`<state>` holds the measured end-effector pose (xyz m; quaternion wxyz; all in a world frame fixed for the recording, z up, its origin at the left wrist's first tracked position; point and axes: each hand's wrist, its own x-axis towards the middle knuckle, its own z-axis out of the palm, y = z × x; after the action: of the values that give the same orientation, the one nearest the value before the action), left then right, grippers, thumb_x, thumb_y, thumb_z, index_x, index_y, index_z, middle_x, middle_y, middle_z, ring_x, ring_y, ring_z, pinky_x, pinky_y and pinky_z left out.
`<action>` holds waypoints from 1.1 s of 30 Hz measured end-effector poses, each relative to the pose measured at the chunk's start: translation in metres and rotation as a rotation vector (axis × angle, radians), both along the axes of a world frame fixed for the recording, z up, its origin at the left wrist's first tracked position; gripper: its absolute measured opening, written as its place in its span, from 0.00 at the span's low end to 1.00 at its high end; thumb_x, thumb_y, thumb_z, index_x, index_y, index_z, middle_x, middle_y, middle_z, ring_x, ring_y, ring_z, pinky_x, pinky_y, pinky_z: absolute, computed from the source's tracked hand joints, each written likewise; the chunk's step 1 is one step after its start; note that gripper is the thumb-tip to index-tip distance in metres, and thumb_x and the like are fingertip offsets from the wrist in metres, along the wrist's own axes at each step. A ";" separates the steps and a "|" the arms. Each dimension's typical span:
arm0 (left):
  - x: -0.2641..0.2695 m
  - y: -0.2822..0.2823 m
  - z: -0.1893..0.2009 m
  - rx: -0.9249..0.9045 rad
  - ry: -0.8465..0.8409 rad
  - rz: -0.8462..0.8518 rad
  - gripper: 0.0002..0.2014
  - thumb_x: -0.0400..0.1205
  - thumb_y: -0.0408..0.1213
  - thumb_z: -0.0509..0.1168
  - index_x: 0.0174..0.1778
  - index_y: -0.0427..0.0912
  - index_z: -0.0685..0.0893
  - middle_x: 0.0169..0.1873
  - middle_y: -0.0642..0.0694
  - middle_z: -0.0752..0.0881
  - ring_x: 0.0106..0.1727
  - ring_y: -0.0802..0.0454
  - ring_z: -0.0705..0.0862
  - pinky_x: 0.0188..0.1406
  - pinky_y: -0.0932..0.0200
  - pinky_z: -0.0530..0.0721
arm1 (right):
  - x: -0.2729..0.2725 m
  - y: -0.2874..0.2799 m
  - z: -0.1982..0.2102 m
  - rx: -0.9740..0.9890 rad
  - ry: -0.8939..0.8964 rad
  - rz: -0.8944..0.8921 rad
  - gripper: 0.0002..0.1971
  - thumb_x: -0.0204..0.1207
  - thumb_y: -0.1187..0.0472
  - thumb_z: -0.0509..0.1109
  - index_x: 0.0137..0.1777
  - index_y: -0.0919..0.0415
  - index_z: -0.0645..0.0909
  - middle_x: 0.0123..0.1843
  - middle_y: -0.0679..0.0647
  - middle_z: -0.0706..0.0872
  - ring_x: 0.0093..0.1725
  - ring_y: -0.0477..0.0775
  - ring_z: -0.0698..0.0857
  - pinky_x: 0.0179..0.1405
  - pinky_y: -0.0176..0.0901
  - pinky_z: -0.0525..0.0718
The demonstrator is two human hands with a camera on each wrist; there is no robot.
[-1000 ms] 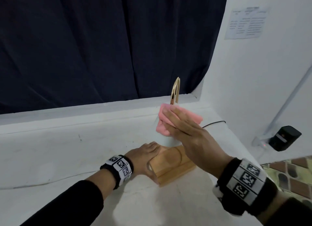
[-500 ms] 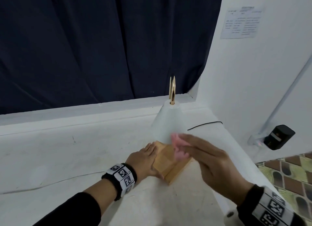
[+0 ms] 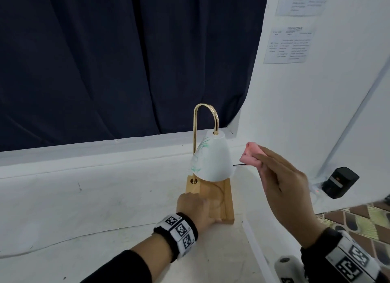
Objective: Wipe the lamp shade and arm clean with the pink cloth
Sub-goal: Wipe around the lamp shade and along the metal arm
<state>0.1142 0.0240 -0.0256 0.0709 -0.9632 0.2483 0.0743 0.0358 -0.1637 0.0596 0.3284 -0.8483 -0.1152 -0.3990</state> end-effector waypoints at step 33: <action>0.097 0.049 -0.042 -0.425 0.225 -0.014 0.44 0.73 0.74 0.65 0.83 0.75 0.54 0.86 0.49 0.53 0.88 0.51 0.46 0.82 0.41 0.46 | 0.007 -0.013 -0.002 0.496 0.180 0.073 0.35 0.88 0.73 0.60 0.54 0.21 0.85 0.32 0.51 0.87 0.23 0.51 0.83 0.22 0.38 0.80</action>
<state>0.2109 0.0726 -0.0680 -0.1608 -0.9404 0.2716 0.1266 0.0426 -0.1770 0.0571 0.5493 -0.7694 -0.0145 -0.3257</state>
